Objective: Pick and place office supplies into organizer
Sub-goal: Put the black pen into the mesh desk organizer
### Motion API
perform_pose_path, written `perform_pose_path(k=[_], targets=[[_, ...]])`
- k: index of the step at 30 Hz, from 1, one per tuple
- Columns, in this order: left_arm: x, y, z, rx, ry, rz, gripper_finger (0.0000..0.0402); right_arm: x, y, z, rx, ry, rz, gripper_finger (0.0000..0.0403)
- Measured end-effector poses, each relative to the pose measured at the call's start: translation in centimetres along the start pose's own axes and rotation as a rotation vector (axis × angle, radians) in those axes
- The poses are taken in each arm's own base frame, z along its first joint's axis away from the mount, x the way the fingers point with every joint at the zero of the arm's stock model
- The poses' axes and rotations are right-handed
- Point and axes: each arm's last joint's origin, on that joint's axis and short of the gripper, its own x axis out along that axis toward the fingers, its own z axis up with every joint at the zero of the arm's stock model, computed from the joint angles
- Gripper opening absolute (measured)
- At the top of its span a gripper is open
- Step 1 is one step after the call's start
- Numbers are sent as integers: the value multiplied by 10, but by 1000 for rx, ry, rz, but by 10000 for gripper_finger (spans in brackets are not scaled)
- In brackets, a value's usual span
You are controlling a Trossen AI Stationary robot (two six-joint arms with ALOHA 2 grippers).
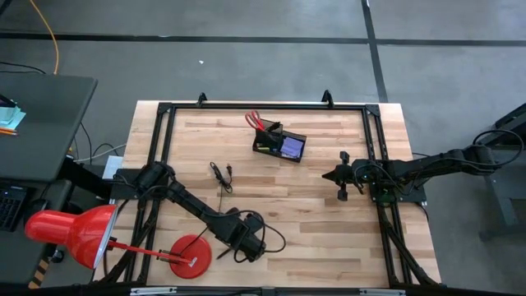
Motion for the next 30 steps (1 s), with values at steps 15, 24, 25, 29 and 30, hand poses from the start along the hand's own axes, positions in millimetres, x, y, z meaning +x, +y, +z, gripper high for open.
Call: perform_pose_path(k=[15, 24, 25, 29, 30], targets=[[-10, -1, 10, 68, -208, 101, 1, 0, 0, 0, 0, 0, 0, 0], [-28, 2, 19, 40, -442, 174, 0, 0, 0, 0, 0, 0, 0, 0], [-30, 2, 21, 43, -467, 179, 0, 0, 0, 0, 0, 1, 0, 0], [-45, 4, 27, 57, -579, 210, 0, 0, 0, 0, 0, 3, 0, 0], [-50, 5, 28, 52, -610, 218, 0, 0, 0, 0, 0, 3, 0, 0]])
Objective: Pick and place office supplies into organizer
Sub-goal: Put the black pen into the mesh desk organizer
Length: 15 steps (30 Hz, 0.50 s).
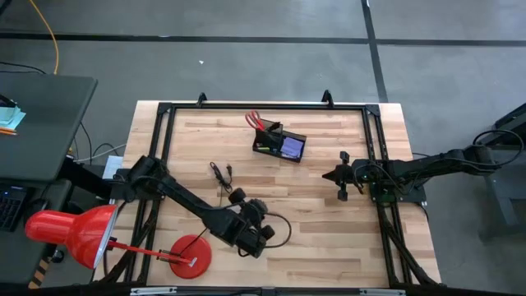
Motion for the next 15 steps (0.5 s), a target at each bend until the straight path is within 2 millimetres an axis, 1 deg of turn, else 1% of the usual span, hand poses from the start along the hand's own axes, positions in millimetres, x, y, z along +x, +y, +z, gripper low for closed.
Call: perform_pose_path(k=[8, 11, 15], targets=[[-10, 14, 32, -17, -172, 57, 0, 0, 0, 0, -1, 4, 0, 0], [-4, 21, 43, -12, -186, 79, 0, 0, 0, 0, -1, 4, 0, 0], [13, 28, 61, -15, -196, 83, 0, 0, 0, 0, -1, 5, 0, 0]])
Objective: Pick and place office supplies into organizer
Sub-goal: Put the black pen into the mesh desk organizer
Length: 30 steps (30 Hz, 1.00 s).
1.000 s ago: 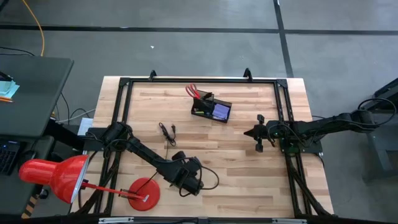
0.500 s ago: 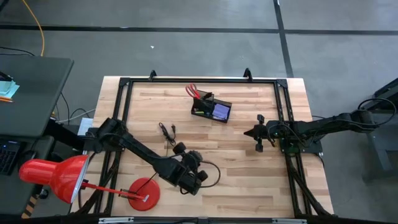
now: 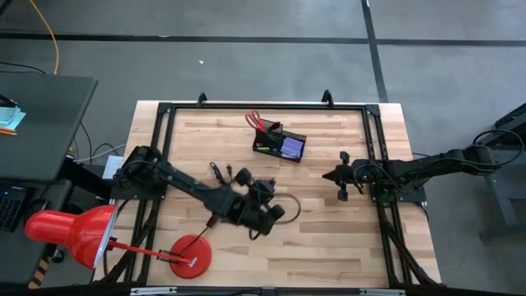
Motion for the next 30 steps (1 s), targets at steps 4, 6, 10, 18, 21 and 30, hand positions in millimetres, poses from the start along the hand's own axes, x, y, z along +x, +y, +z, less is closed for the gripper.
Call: perform_pose_path(k=[4, 6, 10, 18, 21, 30], targets=[[27, 4, 19, -19, -12, -70, 0, 0, 0, 0, 0, 0, 0, 0], [43, 6, 29, -12, -33, -157, 0, 0, 0, 0, 0, 0, 0, 0], [67, 14, 40, 18, -94, -293, 0, 0, 0, 0, 0, 0, 0, 0], [107, 39, 51, 13, -183, -549, 0, 0, 0, 0, 0, 0, 0, 0], [118, 48, 51, 13, -240, -571, 0, 0, 0, 0, 0, 0, 0, 0], [146, 104, 42, -56, -363, -678, 0, 0, 0, 0, 0, 0, 0, 0]])
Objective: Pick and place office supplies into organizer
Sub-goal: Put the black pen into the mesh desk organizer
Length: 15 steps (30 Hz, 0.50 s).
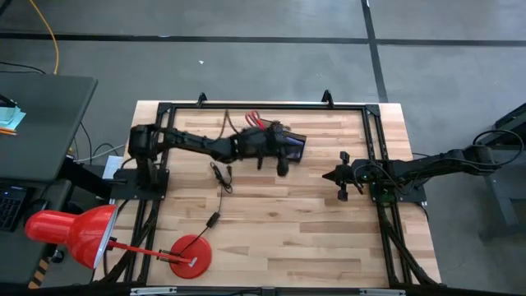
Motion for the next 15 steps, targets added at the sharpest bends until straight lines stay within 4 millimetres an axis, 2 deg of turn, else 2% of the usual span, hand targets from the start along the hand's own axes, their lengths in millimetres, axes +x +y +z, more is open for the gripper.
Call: perform_pose_path(k=[7, 15], targets=[[-45, 31, -7, -15, -146, 27, 0, 0, 0, 0, 0, 1, 0, 0], [-54, 62, -2, 88, -214, 47, 0, 0, 0, 0, 0, 2, 0, 0]])
